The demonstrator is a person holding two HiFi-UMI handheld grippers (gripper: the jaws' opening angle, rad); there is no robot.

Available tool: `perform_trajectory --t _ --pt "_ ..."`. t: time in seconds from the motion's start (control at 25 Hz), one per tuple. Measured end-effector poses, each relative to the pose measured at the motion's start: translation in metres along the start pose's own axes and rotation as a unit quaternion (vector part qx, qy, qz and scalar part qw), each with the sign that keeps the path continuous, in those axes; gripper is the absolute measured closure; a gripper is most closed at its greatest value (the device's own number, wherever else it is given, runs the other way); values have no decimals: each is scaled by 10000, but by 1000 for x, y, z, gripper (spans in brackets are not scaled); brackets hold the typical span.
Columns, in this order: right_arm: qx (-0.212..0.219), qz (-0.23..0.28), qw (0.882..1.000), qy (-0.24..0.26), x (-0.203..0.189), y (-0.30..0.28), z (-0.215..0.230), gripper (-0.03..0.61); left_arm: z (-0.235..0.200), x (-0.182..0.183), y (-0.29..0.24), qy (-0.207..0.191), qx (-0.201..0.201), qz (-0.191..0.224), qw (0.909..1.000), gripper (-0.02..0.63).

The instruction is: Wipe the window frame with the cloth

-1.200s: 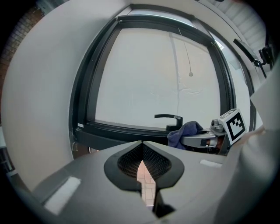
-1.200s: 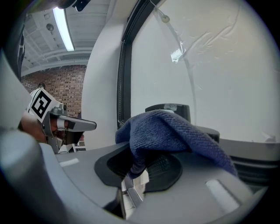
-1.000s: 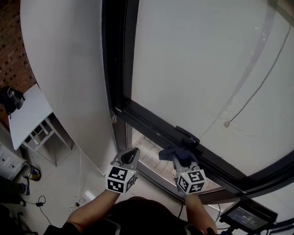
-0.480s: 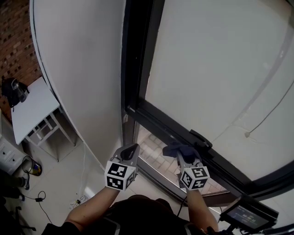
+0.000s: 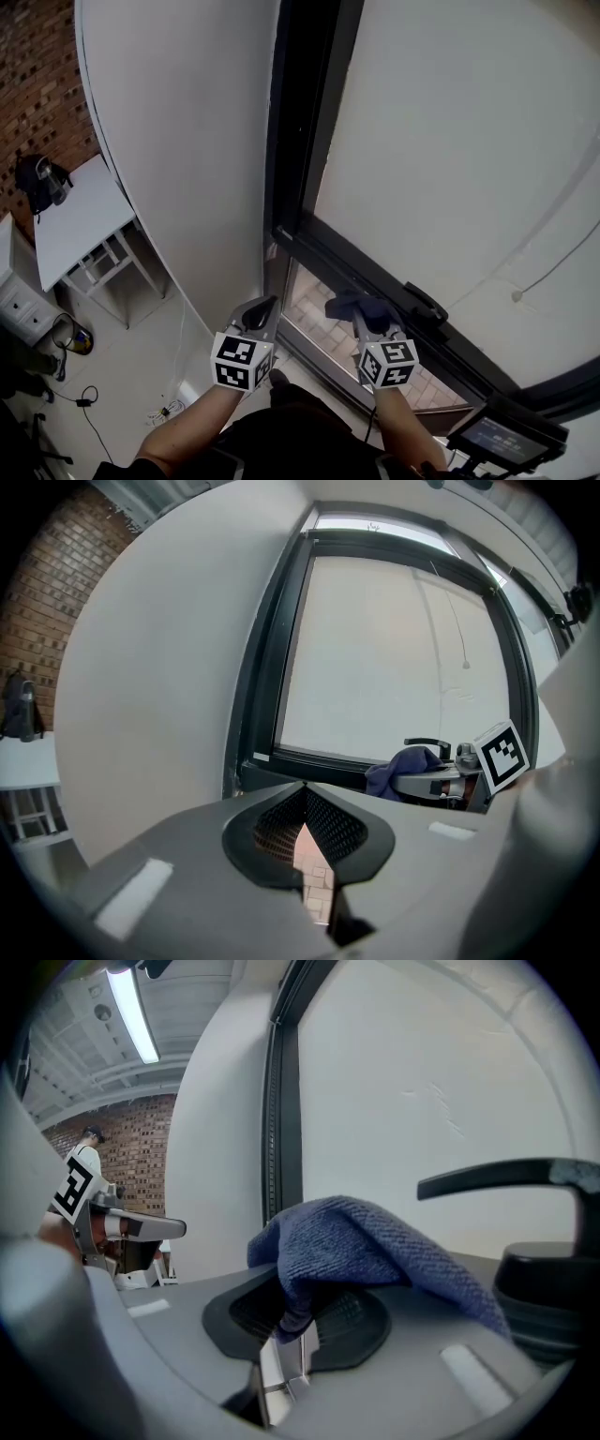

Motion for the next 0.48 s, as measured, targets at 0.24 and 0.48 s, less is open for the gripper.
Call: perform_trajectory --t 0.24,0.48 --pt "75 -30 9997 212 9 -41 -24 512 -22 4 -6 -51 147 -66 9999 620" --pt "247 -37 9992 322 16 -72 -45 512 -43 11 -12 -54 365 -15 9993 620"
Point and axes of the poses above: the fingertips, and each gripper's own axes: y backward along the fingers, z to its right, x out of its top, the point moved 2 cm from there along y, backward along the fingers, and after that the axes turned 2 degrees about -y, right-handed, at the moved point
